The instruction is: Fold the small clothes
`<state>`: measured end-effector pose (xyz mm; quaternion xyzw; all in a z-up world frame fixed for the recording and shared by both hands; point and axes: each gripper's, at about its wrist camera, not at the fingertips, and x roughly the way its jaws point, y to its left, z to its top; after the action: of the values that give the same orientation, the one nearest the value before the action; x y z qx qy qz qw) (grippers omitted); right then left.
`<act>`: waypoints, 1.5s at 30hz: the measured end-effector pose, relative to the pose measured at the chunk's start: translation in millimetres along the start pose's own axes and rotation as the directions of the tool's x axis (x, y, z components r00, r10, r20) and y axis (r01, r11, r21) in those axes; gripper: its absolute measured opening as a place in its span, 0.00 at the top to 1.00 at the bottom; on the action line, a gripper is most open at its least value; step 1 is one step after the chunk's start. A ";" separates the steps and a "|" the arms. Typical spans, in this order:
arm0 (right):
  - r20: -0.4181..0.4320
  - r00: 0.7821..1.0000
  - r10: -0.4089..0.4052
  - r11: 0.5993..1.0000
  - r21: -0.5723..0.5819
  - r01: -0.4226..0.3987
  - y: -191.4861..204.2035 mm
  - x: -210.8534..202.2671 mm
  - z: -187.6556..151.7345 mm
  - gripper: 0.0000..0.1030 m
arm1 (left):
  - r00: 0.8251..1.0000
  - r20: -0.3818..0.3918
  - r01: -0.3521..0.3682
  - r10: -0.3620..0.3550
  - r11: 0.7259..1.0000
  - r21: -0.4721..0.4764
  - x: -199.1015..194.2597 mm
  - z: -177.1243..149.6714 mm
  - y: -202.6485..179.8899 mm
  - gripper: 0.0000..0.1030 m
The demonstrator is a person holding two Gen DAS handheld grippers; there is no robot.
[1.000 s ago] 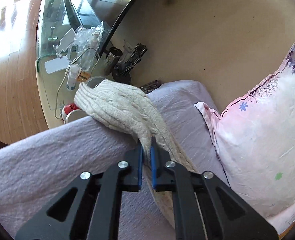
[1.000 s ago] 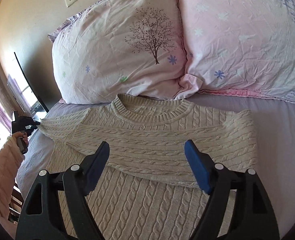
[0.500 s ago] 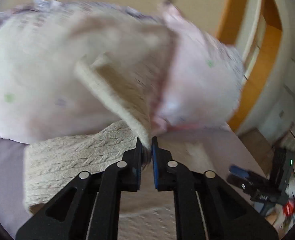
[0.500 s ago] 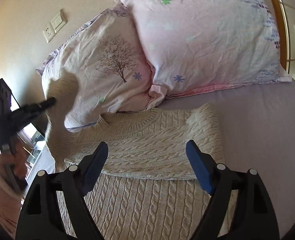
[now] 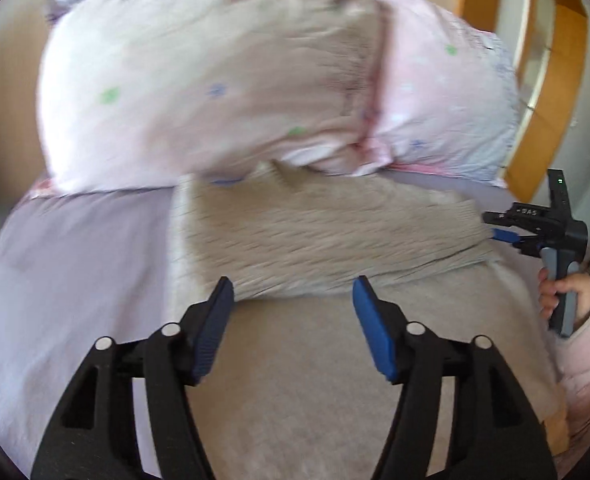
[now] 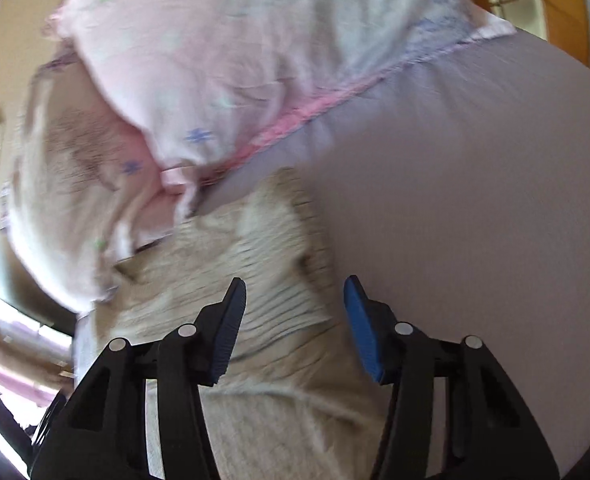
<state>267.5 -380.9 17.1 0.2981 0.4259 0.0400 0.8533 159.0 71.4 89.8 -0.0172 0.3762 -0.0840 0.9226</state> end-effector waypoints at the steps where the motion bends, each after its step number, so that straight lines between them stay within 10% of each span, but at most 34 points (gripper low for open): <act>1: -0.006 1.000 0.016 1.000 -0.014 -0.017 -1.5 6.6 -0.6 0.89 | 1.000 -0.015 -0.026 0.026 0.999 -0.018 -4.6 -6.1 11.4 0.37; 6: 0.020 1.000 0.023 0.997 -0.070 -0.021 0.2 -3.3 -9.5 0.86 | 0.996 -0.094 -0.011 0.000 0.993 -0.116 -17.4 -37.1 53.6 0.31; 10: -0.004 0.999 0.038 0.990 -0.135 -0.039 -6.6 -40.3 -35.0 0.26 | 0.988 -0.145 0.037 -0.059 0.988 -0.151 -27.3 -69.9 66.8 0.25; 11: -0.007 1.000 0.028 0.985 -0.168 -0.029 -10.2 -52.3 -47.7 0.26 | 0.985 -0.158 0.050 -0.074 0.987 -0.154 -28.8 -79.7 66.3 0.24; 19: -0.136 0.989 0.050 0.974 -0.211 -0.078 -44.9 -93.9 -128.8 0.46 | 0.973 -0.185 0.110 -0.138 0.982 -0.155 -47.3 -133.2 46.5 0.27; 28: -0.313 0.898 0.310 0.909 -0.179 -0.377 -52.6 -116.2 -207.5 0.92 | 0.956 -0.203 0.176 -0.213 0.966 -0.188 -75.5 -169.0 30.5 0.91; 39: 0.066 0.790 0.610 0.792 -0.050 -0.608 -31.0 -133.5 -81.2 0.92 | 0.952 0.021 0.295 -0.306 0.895 -0.335 -56.0 -38.1 80.9 0.93; 42: 0.108 0.792 0.600 0.794 0.043 -0.607 -24.3 -87.9 -30.4 0.92 | 0.970 0.032 0.238 -0.243 0.903 -0.358 -10.3 12.9 96.4 0.94; 45: 0.126 0.844 0.522 0.833 0.138 -0.535 -15.1 -24.5 18.1 0.92 | 0.982 0.015 0.180 -0.189 0.902 -0.392 45.5 57.4 111.8 0.94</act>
<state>262.8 -409.9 34.5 0.4763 0.2931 0.2258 0.7976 246.9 172.1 88.8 -0.2357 0.3926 -0.0943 0.8840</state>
